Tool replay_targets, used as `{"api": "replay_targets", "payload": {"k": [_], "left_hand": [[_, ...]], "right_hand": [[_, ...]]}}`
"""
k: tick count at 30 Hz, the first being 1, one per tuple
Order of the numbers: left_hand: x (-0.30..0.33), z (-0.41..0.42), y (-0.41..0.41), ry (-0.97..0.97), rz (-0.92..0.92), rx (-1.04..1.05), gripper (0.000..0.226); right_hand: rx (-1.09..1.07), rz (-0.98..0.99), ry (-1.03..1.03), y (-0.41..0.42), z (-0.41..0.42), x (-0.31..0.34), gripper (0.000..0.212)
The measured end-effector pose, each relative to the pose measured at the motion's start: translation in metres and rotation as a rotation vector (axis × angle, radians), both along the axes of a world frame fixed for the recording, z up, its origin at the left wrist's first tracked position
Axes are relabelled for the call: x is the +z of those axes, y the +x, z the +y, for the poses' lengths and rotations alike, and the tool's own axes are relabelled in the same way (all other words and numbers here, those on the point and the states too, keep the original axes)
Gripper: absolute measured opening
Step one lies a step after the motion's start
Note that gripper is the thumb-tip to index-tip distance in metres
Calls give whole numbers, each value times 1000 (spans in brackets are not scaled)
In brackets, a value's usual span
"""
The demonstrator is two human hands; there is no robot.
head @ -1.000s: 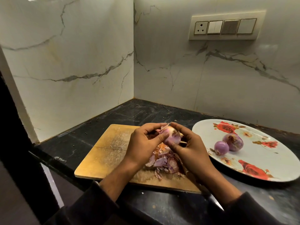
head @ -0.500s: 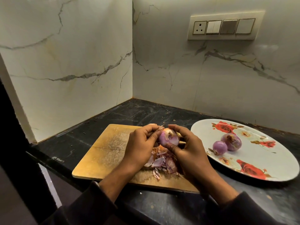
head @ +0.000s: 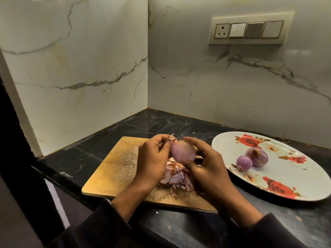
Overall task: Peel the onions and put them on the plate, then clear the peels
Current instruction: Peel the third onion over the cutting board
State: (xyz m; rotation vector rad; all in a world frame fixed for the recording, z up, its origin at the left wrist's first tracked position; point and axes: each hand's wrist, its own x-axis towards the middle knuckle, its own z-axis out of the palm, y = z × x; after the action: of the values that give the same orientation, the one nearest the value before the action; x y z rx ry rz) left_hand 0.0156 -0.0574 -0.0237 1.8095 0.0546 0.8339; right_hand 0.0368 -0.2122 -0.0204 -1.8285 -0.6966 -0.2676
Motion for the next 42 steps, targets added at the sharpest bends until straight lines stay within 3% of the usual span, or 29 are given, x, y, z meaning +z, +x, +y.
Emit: {"api": "replay_targets", "payload": {"k": [3,13,19,24,30,32,35,39,42], "left_hand": [[1,-1,0,-78,4,-37,14],[-4,5,5,22,52,80,27],[-2,0,2,116,77,34,26],[-3,-1,3,141,107,-23,27],[0,-5,0,143,89,-95,31],[1,-5,-1,172,80,-90,33],[-1,-2,1,165,61,-72,18],[2,0,0,75,40,-93,30],[5,-1,-4,92,45,-154,22]], "right_hand": [[32,48,51,0,0,1,55],[163,335,300,6,3,-2,53],[315,590,624,4,6,2,40],[266,743,807,9,0,9,32],[168,699,699,15,-9,7,26],[161,655,643,14,-7,6,29],[160,587,553,14,-6,2,35],[185,535,474,13,-5,0,49],[205,502,419,11,-5,1,54]]}}
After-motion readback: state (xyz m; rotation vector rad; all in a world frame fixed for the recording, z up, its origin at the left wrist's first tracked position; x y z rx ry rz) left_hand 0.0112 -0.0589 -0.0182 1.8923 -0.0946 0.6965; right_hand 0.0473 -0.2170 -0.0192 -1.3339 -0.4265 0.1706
